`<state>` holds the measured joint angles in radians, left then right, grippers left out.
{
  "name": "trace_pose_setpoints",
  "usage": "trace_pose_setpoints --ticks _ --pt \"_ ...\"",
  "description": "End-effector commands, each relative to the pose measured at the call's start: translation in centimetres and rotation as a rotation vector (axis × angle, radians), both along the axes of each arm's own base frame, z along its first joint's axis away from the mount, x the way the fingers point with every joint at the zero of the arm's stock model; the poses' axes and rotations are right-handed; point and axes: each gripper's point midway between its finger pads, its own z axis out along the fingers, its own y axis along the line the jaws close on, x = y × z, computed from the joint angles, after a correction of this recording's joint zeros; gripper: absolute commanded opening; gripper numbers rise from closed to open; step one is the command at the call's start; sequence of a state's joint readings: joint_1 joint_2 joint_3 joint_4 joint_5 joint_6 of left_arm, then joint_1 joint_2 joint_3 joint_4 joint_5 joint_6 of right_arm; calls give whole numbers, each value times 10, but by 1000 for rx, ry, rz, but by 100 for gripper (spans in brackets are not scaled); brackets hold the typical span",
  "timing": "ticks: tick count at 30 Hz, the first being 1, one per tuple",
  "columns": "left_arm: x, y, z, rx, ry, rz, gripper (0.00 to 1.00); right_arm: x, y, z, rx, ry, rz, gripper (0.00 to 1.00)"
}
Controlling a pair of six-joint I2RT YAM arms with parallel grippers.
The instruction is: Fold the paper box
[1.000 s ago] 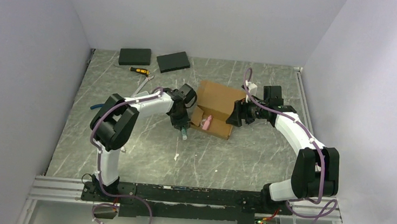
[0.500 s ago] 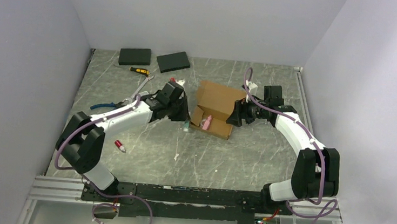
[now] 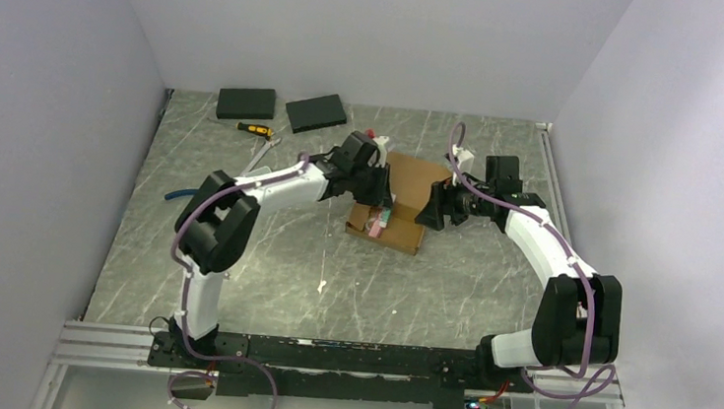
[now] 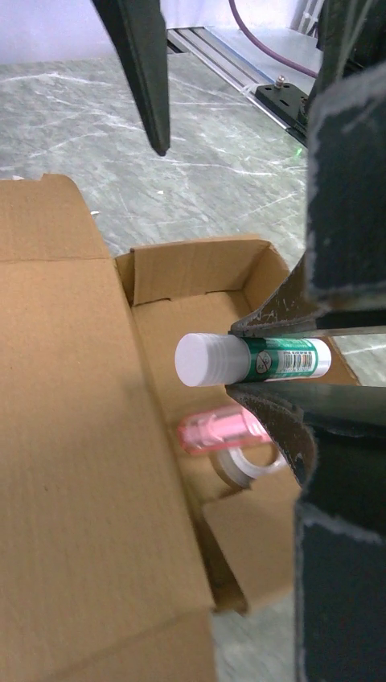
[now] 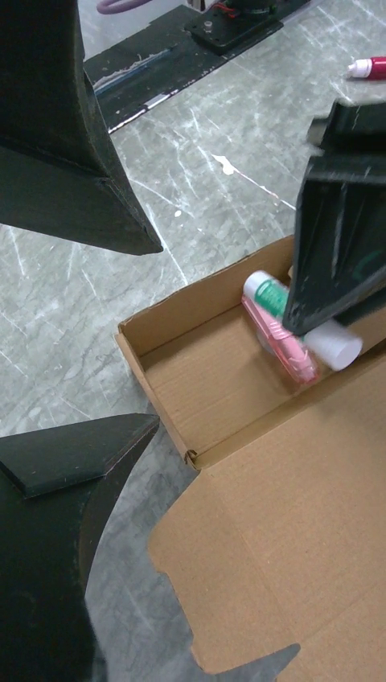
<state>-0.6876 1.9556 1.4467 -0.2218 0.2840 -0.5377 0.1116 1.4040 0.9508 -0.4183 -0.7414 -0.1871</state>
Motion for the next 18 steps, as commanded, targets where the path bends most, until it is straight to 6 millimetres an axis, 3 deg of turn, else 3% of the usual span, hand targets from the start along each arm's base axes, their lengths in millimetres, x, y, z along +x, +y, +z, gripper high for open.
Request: trace_pose_setpoints --ticks 1,10,12,16,18 --pt "1 -30 10 -49 -9 -68 23 9 1 29 18 -100 23 76" --pt "-10 -45 8 -56 4 -111 43 9 0 31 20 -105 22 76" --pt "-12 -44 13 -56 -10 -110 53 9 1 31 21 -106 23 76" --pt "-10 -23 35 -16 -95 -62 57 9 1 32 23 -108 24 76" --pt "-12 -2 45 17 -149 -20 56 8 1 33 24 -115 32 76"
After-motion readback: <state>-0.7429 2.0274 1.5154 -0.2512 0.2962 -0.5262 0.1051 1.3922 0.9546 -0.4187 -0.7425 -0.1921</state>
